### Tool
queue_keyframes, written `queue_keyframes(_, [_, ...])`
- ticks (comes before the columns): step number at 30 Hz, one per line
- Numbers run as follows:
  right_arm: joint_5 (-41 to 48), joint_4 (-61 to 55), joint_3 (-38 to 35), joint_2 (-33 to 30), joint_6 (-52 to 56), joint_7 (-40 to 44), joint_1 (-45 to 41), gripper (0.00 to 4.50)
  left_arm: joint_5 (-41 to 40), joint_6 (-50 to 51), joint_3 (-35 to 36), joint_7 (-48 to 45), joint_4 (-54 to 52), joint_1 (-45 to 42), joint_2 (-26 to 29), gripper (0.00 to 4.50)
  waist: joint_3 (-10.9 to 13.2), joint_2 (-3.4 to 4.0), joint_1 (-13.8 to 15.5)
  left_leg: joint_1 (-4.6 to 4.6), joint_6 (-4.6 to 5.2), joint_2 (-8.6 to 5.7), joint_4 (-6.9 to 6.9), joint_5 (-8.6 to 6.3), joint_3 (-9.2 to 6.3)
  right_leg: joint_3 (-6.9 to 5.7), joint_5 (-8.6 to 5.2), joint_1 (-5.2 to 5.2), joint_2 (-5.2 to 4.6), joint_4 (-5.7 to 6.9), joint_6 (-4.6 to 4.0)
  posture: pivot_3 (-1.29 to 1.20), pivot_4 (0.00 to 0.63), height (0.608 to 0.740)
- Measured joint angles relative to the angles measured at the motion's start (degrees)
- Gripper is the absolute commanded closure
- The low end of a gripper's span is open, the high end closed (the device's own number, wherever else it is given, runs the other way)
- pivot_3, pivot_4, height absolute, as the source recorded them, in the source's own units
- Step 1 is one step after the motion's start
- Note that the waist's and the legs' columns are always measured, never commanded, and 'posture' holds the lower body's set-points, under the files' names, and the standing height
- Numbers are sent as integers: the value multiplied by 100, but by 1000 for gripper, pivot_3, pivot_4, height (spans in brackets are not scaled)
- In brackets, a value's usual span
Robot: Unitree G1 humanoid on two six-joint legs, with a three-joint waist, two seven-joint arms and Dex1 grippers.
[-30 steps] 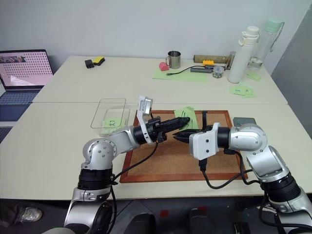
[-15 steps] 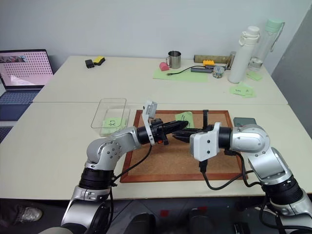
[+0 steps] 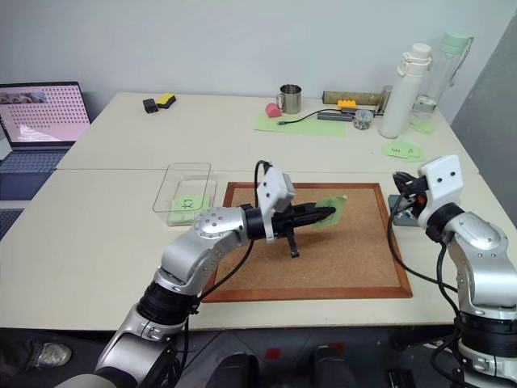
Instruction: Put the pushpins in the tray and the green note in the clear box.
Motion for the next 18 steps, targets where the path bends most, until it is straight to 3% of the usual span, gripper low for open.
queue_keyframes(9, [171, 3106, -273, -19, -259, -350, -1432, 4500, 686, -807, -237, -37, 481, -28, -70, 4483, 10, 25, -6, -7, 2, 8, -4, -1, 3, -4, -2, -6, 17, -1, 2, 0, 150, 740])
queue_keyframes(18, [210, 4301, -261, -56, -628, -223, -1740, 2396, 728, -776, -214, -82, 432, 142, 3, 4500, 10, 25, -11, -7, 2, 6, -2, -1, 6, -1, -2, -6, 12, 1, 4, 0, 150, 740])
